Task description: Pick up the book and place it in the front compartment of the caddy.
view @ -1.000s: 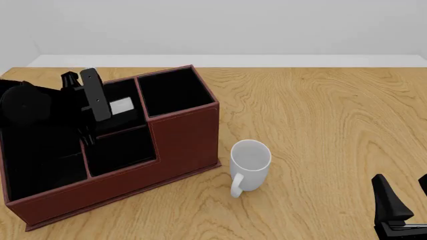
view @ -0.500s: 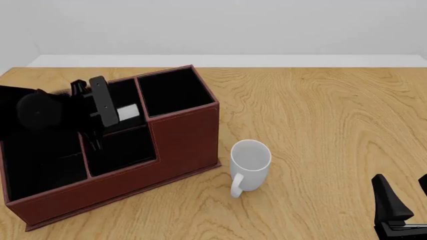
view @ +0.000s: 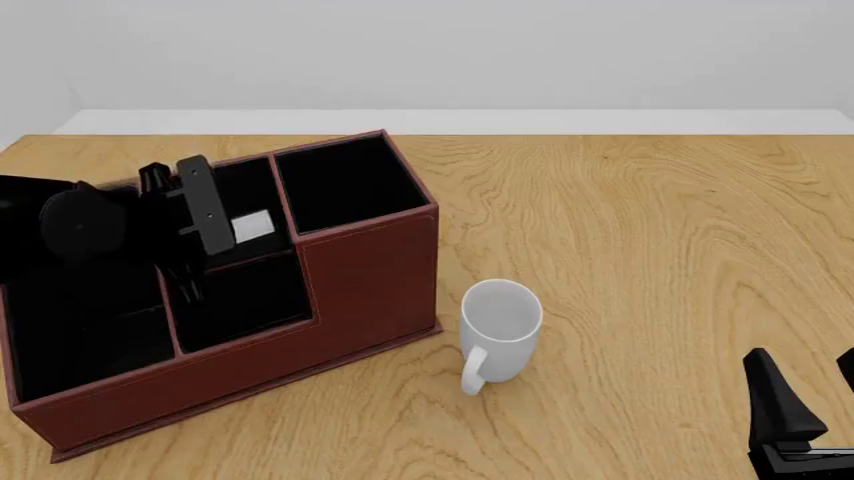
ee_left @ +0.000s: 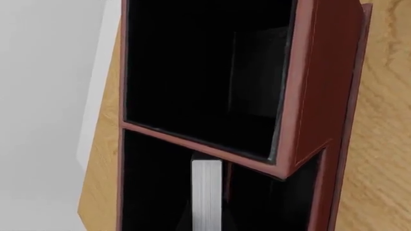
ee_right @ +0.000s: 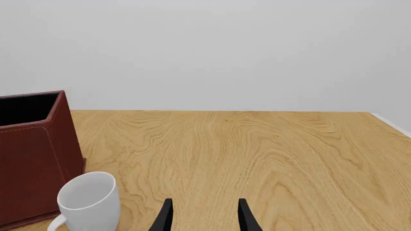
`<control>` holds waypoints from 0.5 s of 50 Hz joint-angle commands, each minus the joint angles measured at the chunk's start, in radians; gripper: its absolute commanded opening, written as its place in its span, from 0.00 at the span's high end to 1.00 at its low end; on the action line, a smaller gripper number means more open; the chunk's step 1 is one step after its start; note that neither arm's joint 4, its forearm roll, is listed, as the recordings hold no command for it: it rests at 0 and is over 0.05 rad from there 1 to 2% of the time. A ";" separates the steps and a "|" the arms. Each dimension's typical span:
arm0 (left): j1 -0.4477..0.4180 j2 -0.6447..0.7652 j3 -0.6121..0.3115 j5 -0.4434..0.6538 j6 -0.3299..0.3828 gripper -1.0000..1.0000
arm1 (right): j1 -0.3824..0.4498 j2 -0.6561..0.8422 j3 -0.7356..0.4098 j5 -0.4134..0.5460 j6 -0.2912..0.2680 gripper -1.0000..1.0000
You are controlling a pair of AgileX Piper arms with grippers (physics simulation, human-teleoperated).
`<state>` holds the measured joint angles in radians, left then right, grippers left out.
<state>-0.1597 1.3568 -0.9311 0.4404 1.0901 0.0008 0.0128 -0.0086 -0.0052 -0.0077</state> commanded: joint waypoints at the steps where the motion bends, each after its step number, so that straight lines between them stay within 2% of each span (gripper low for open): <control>1: 0.013 0.012 -0.013 -0.036 0.023 1.00 | 0.000 0.000 0.000 0.000 0.000 0.00; 15: -0.001 0.046 -0.015 -0.063 0.012 1.00 | 0.000 0.000 0.000 0.000 0.000 0.00; 25: 0.017 0.083 -0.039 -0.076 0.030 1.00 | 0.000 0.000 0.000 0.000 0.000 0.00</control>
<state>-0.1545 1.3659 -0.9337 0.4184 1.1177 0.0008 0.0129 -0.0086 -0.0052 -0.0077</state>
